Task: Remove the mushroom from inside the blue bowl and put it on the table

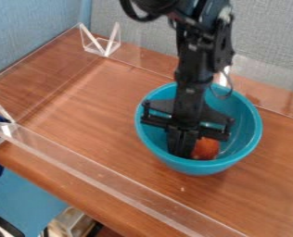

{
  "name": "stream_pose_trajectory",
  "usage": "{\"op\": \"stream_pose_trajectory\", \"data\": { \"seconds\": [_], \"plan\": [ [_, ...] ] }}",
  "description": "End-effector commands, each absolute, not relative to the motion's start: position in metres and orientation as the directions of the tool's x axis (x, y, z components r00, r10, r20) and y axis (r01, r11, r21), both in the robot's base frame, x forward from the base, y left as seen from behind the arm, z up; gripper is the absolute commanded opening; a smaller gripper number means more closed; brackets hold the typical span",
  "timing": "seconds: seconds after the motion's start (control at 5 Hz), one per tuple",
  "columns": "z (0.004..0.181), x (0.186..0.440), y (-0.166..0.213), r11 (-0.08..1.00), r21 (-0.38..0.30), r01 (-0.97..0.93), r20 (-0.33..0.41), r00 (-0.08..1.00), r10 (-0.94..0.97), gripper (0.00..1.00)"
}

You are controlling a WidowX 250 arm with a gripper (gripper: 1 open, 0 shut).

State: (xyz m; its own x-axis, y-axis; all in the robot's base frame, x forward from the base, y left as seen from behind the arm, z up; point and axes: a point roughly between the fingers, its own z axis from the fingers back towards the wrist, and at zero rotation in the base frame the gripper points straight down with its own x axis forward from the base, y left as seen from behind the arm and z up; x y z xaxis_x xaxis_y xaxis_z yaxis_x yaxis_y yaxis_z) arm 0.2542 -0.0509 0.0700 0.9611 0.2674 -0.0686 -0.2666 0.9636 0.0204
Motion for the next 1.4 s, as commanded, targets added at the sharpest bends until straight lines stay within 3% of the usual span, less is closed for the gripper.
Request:
{"op": "stream_pose_trajectory", "data": {
  "seconds": [0.0, 0.2, 0.4, 0.8, 1.2],
  "plan": [
    [0.131, 0.26, -0.042, 0.952, -0.05, -0.301, 0.02, 0.953, 0.302, 0.0],
    [0.174, 0.256, -0.012, 0.922, -0.09, -0.376, 0.041, 0.924, 0.38, 0.0],
    [0.181, 0.254, 0.033, 0.853, -0.116, -0.509, 0.054, 0.854, 0.517, 0.0],
    [0.145, 0.258, 0.056, 0.842, -0.058, -0.536, 0.062, 0.84, 0.539, 0.0],
    [0.083, 0.262, 0.086, 0.813, 0.007, -0.582, 0.06, 0.812, 0.58, 0.0]
  ]
}}
